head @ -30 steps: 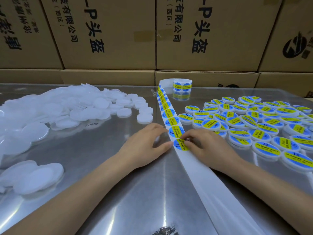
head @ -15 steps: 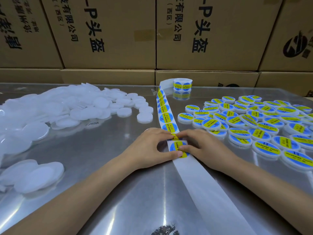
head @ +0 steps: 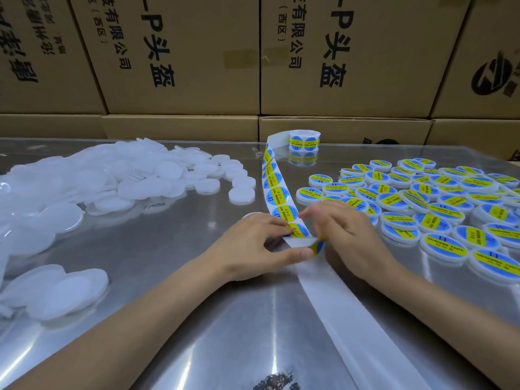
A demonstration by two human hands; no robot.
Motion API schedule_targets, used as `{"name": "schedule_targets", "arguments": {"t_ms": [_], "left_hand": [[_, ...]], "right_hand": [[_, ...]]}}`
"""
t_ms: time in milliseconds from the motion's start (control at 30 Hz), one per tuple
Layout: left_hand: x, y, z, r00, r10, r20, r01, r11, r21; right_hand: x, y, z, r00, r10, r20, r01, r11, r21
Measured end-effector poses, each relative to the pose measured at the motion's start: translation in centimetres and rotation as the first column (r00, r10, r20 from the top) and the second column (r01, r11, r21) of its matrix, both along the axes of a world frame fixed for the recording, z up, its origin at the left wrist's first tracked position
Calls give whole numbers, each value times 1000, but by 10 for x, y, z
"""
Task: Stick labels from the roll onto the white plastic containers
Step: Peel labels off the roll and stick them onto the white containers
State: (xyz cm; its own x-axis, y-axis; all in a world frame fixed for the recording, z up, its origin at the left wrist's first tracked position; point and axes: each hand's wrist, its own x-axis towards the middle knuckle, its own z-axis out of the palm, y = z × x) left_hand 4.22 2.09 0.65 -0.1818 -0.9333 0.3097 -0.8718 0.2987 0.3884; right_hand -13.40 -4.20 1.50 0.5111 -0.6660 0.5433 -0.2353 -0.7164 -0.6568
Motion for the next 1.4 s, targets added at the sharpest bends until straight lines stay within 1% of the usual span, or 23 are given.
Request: {"name": "schedule_targets", "arguments": {"t_ms": [67,100,167,233,267,333,433,500,567,667,767,833,900,967,1100,1400], "left_hand": [[0,1,1,1000,-6,31,5,1000,30],[0,1,1,999,-17,37,15,999,46],[1,1,2,999,-29,-22,31,998,54],[3,1,2,992,46,-119,-43,999,30],[5,1,2,984,108,-141,-112,994,-18],[10,-1,1,964,241,-112,-252,963,-95],[19,-4,-2,912,411,17,-410,911,-45],[22,-5,-2,899,438,-6,-438,899,-14],[23,-6,-2,906,419,-65,-422,906,-32],[20,-6,-3,929,350,-119,-362,926,-103],[13,-4,-1,960,225,-167,-257,944,-206],[7,-3,2,977,139,-162,-181,943,-280],[2,-1,5,986,87,-142,-130,937,-324],[0,0,6,989,71,-131,-114,927,-359],[-5,3,9,990,53,-131,-100,918,-384],[-8,6,11,990,57,-129,-105,910,-400]], "right_hand": [[-1,3,6,985,12,172,-46,980,196],[0,5,9,975,-3,220,-56,964,259],[0,7,15,957,-51,286,-55,936,349],[-1,6,17,935,-87,343,-72,902,425],[-1,5,17,931,-88,355,-90,885,456],[-2,2,14,935,-87,345,-101,864,492],[-2,-1,9,938,-120,325,-92,819,567],[-1,-2,8,938,-123,325,-109,784,612],[0,-3,6,939,-111,326,-134,754,643],[-1,-3,4,935,-78,345,-196,697,690],[-1,-1,4,934,-5,358,-272,640,719],[-2,-2,5,935,6,356,-283,617,734],[-2,-2,5,936,33,352,-298,607,737],[-2,-2,7,931,57,362,-324,591,739],[-1,-2,7,928,44,370,-330,557,762],[-1,-1,8,929,26,368,-319,558,766]]}}
